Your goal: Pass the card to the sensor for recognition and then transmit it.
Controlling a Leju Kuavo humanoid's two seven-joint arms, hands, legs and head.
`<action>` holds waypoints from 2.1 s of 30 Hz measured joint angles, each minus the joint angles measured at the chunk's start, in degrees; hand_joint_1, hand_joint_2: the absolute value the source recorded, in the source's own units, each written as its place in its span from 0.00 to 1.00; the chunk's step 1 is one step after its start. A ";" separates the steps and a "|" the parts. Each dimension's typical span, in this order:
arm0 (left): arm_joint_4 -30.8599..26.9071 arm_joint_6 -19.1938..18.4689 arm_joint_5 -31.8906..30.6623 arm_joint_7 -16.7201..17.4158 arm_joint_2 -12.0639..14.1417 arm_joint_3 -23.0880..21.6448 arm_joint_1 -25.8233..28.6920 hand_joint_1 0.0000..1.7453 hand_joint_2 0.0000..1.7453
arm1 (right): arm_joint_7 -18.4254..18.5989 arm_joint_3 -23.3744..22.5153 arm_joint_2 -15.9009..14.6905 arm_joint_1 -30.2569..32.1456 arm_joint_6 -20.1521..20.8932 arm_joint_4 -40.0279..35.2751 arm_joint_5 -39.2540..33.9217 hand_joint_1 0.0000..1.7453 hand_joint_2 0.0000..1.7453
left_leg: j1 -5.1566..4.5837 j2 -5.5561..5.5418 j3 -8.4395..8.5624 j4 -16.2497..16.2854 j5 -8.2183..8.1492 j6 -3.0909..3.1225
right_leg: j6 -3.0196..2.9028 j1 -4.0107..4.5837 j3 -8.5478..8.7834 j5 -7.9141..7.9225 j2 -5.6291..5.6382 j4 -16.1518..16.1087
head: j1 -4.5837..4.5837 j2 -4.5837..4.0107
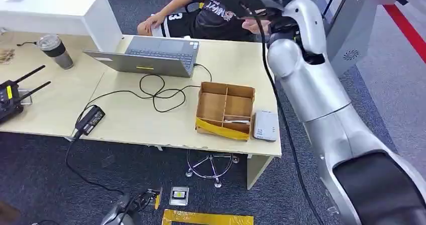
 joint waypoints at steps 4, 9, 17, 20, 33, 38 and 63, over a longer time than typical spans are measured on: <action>0.00 -0.15 -0.09 -0.44 -0.26 0.00 -0.28 0.00 1.00 | 2.58 2.75 1.66 0.03 2.80 5.15 4.42 1.00 1.00 | -0.01 0.00 -0.01 0.01 0.00 0.00 | 0.00 -0.02 0.00 0.00 -0.01 -0.02 | 0.04 0.02; 0.00 -0.20 0.00 -0.77 -0.44 0.00 -0.27 0.00 1.00 | 4.48 6.32 2.47 0.48 4.22 9.17 10.58 1.00 1.00 | -0.01 0.00 -0.01 0.02 -0.01 0.00 | 0.00 -0.01 -0.02 0.00 0.00 -0.04 | 0.00 0.00; 0.00 -0.48 0.26 -1.20 -0.72 0.00 -0.24 0.00 1.00 | 8.39 10.44 2.14 1.83 7.47 13.30 15.21 1.00 1.00 | -0.01 0.02 0.00 0.02 -0.01 0.00 | 0.00 -0.01 -0.06 0.00 0.04 -0.05 | 0.02 0.00; 0.00 -0.72 -0.28 -1.18 -0.94 0.00 -0.28 0.00 1.00 | 9.13 11.17 1.35 2.03 7.98 14.29 15.56 1.00 1.00 | -0.02 0.02 0.01 0.03 -0.01 0.00 | 0.01 -0.01 -0.06 0.00 0.03 -0.06 | 0.02 0.00; 0.00 -1.36 -1.29 -0.55 -1.55 -0.02 -0.68 0.00 1.00 | 12.17 12.61 -4.37 2.74 9.86 16.58 16.89 1.00 1.00 | -0.04 0.04 0.01 0.04 -0.01 0.00 | 0.01 -0.04 -0.05 0.02 0.05 -0.07 | 0.02 0.00; -0.02 -1.44 -1.33 -0.55 -1.60 -0.02 -0.86 0.00 1.00 | 12.94 12.81 -6.26 3.23 10.38 17.35 17.33 0.00 1.00 | -0.04 0.07 0.02 0.05 -0.01 0.00 | 0.01 -0.04 -0.09 0.02 0.08 -0.07 | 0.00 0.00; -0.04 -1.40 -1.84 -0.02 -1.81 -0.02 -1.39 0.00 1.00 | 12.78 13.33 -11.26 5.35 6.20 18.24 18.09 0.00 1.00 | -0.03 0.10 0.00 0.04 -0.01 0.01 | 0.01 -0.03 -0.08 0.03 0.10 -0.06 | 0.02 0.00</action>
